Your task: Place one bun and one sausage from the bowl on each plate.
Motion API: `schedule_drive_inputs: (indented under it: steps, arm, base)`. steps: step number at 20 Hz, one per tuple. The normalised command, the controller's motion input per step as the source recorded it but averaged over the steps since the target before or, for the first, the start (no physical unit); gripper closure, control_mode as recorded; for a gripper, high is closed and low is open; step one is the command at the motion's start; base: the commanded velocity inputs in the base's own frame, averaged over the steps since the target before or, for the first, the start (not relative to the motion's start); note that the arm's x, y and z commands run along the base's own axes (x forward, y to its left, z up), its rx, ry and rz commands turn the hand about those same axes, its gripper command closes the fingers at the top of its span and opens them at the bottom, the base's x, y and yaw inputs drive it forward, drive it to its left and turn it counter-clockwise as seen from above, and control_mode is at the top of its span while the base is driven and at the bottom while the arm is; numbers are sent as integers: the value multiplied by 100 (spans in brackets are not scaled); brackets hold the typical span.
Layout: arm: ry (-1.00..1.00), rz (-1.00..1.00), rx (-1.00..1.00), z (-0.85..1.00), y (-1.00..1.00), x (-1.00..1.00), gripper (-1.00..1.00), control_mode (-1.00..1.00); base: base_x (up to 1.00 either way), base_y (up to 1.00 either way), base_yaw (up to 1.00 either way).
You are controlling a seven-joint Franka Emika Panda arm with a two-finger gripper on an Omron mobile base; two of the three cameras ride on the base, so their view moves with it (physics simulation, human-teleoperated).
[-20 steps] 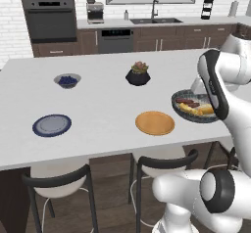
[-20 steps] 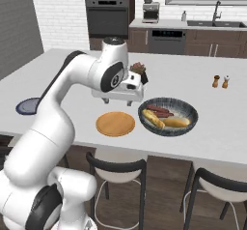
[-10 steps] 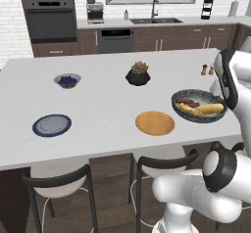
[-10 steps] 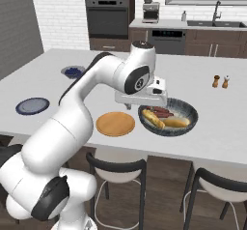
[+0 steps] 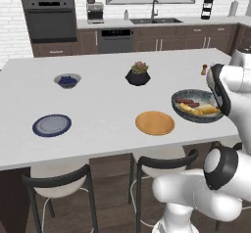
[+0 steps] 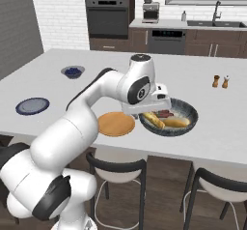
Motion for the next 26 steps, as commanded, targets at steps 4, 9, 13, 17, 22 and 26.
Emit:
schedule_drive_inputs:
  steps: [4,9,13,17,22,26]
  arm:
    - [0,25,-8,-18,-36,18,-100,-100]
    - [0,7,-16,-16,-19,11,-100,-100]
    - [0,4,-14,-18,-21,10,-100,-100]
    - [0,6,-4,-13,-5,26,-100,-100]
    - [0,3,0,-20,0,50,-100,-100]
    - [0,1,0,-16,1,49,-100,-100]
  base:
    - [0,0,0]
    - [0,0,0]
    - [0,0,0]
    - [0,0,0]
    - [0,0,0]
    - [0,0,0]
